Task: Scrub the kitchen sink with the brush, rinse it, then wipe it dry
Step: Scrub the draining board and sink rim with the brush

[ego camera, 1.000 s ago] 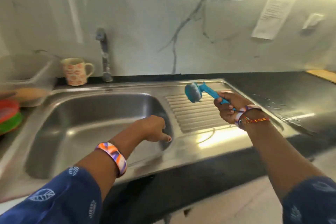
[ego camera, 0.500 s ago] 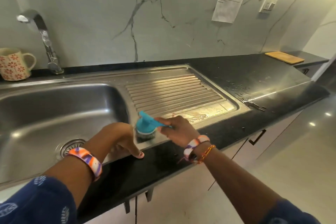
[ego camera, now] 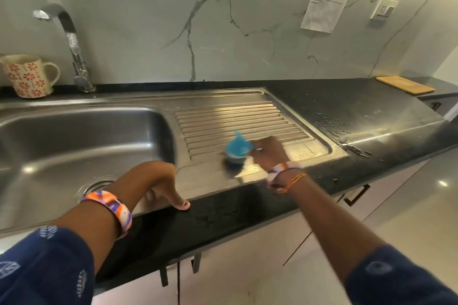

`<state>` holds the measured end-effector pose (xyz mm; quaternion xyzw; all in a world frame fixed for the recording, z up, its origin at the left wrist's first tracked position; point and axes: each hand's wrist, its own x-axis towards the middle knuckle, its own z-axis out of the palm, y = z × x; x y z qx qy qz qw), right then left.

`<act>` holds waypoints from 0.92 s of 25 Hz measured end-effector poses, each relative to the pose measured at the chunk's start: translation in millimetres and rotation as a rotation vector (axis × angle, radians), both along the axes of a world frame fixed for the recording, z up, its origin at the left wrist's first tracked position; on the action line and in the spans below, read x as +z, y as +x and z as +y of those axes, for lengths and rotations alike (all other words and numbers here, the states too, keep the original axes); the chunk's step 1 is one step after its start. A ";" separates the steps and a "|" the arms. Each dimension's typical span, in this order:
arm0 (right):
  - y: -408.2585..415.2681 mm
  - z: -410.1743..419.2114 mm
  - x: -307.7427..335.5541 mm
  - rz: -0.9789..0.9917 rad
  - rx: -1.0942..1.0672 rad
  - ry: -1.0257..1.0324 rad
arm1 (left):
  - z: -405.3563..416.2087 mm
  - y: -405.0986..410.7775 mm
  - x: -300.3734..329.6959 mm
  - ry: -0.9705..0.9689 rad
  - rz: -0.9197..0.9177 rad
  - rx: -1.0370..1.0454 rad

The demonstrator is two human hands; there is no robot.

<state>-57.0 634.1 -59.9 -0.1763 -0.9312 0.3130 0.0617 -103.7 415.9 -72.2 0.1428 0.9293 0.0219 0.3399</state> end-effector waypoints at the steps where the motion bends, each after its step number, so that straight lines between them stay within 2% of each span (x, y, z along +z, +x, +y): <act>1: 3.6 -29.6 -5.4 -0.001 0.125 -0.029 | 1.1 -1.0 0.9 -0.017 0.002 -0.012; 3: 8.1 -67.0 -13.0 0.010 0.298 -0.050 | 2.8 -2.8 1.8 -0.048 0.016 -0.030; 5: 1.6 -58.8 -15.4 0.044 0.275 -0.013 | 3.3 -3.5 1.6 -0.047 0.016 -0.033; 10: -19.2 68.5 8.2 -0.055 -0.082 0.197 | 1.4 0.5 -3.1 0.015 -0.006 -0.005; 13: -32.4 109.1 18.0 -0.183 -0.233 0.200 | 0.6 1.2 -5.7 0.030 -0.008 0.017; 15: -34.6 84.1 14.1 -0.220 -0.134 0.150 | -0.6 -0.7 -6.4 0.030 -0.015 0.013; 19: -18.6 -37.2 -2.2 -0.047 0.339 0.170 | -0.1 -8.1 -7.4 -0.047 -0.026 -0.027; 21: -15.8 -60.7 -2.5 0.018 0.383 0.221 | 2.0 -8.1 -6.7 -0.094 0.008 -0.044; 23: -21.7 -35.2 0.9 0.000 0.323 0.275 | 3.6 -7.6 -7.4 -0.123 0.029 -0.055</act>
